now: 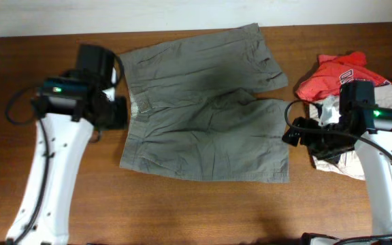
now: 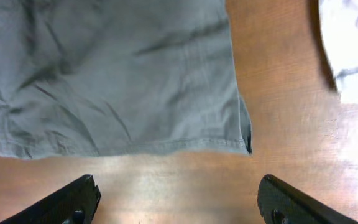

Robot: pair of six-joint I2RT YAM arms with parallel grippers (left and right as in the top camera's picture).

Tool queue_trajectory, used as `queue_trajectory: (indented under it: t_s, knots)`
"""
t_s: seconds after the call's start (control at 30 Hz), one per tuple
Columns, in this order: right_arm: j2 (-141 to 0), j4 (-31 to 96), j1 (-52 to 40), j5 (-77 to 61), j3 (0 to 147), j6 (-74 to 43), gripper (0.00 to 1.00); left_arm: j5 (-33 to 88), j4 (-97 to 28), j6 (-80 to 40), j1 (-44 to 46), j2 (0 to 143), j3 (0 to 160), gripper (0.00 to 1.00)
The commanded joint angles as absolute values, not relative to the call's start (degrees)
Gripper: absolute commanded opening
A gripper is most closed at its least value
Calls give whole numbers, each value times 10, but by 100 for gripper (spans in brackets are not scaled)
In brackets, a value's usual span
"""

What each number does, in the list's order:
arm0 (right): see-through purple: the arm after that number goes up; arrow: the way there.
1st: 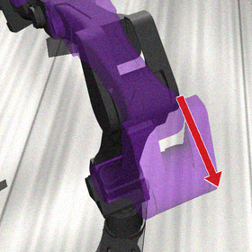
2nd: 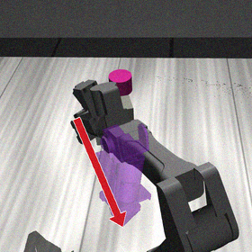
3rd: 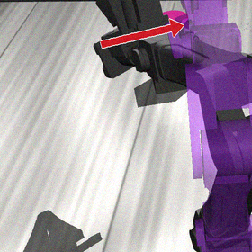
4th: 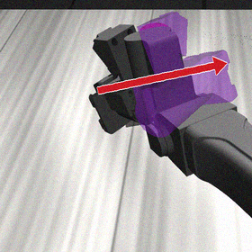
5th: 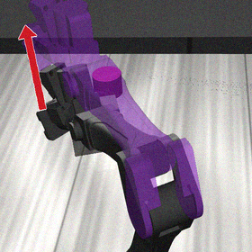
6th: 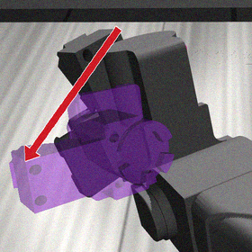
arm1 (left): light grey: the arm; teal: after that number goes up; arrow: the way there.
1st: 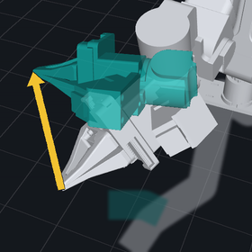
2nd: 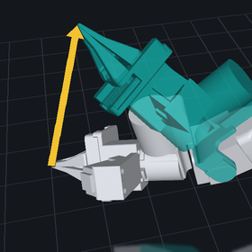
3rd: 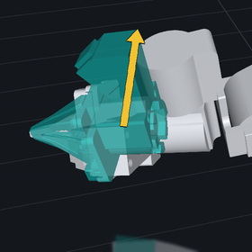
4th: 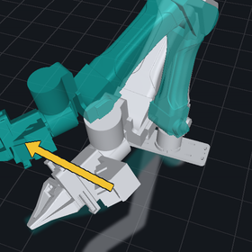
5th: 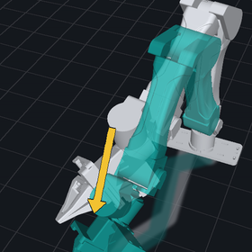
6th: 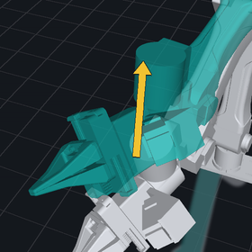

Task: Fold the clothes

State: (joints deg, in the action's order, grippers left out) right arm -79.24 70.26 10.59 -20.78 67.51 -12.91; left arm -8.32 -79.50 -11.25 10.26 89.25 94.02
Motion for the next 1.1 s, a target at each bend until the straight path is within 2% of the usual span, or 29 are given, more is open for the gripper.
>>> queue_trajectory:
  t_s: [0.0, 0.37, 0.57, 0.63, 0.7, 0.73, 0.8, 0.9, 1.07]
  knots:
    - [-795, 703, 101, -200, 636, -151, 87, -59, -772, -147, 100, 898, 835, 53]
    - [-795, 690, 101, -188, 568, -156, 88, -26, -676, -173, 100, 893, 655, 53]
    - [-795, 626, 101, -241, 495, -203, 92, -22, -589, -246, 98, 892, 581, 57]
    - [-795, 605, 101, -264, 480, -203, 91, -9, -576, -248, 90, 892, 572, 57]
    - [-795, 594, 101, -264, 478, -180, 83, -1, -576, -248, 74, 888, 573, 56]
    - [-794, 590, 100, -263, 480, -156, 77, -2, -574, -243, 65, 883, 573, 56]
    - [-790, 584, 100, -263, 487, -122, 75, -1, -564, -210, 47, 865, 573, 56]
    - [-773, 583, 100, -247, 506, -89, 81, -1, -551, -128, 36, 825, 574, 56]
    - [-719, 591, 56, -119, 555, -41, 82, 3, -544, -9, 52, 742, 574, 59]
